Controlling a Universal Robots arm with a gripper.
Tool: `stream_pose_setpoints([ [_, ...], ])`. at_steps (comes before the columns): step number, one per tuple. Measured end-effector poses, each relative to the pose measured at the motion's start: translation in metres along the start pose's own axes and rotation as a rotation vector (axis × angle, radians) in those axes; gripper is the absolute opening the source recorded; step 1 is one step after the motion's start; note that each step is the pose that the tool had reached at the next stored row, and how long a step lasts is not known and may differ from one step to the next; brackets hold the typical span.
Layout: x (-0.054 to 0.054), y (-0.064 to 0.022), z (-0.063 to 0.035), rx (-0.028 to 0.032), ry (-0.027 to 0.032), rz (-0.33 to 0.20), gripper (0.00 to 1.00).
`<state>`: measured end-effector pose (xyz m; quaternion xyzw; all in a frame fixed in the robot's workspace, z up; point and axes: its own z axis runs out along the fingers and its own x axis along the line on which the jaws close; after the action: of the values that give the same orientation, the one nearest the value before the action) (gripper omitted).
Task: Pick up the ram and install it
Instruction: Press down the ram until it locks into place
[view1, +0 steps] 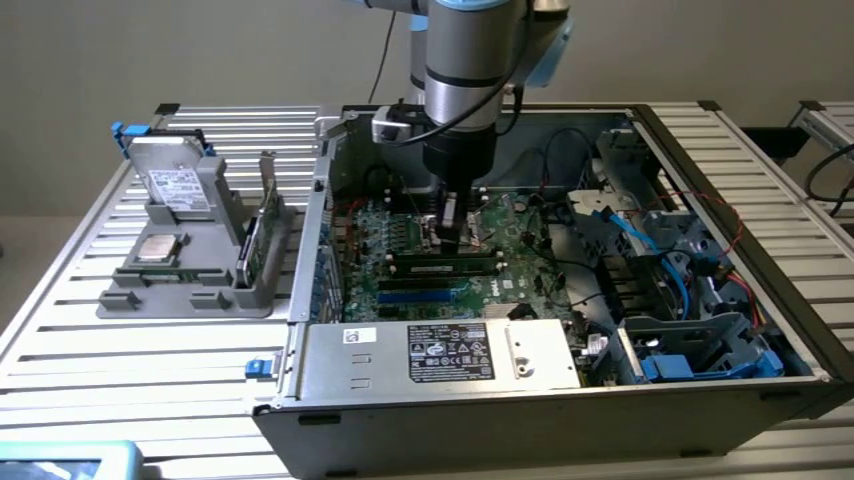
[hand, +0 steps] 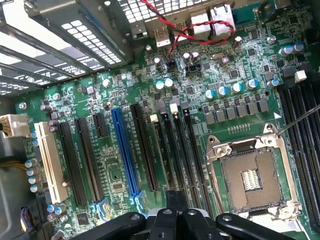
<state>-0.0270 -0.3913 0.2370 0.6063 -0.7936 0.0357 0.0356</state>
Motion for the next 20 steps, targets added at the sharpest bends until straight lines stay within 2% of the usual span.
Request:
stream_pose_setpoints([
  [4, 0.0000, 0.0000, 0.0001, 0.0081, -0.0028, 0.041, 0.11],
  [7, 0.0000, 0.0000, 0.0001, 0.0112, -0.0039, 0.077, 0.11],
  [20, 0.0000, 0.0000, 0.0000, -0.0032, -0.0007, 0.253, 0.11],
])
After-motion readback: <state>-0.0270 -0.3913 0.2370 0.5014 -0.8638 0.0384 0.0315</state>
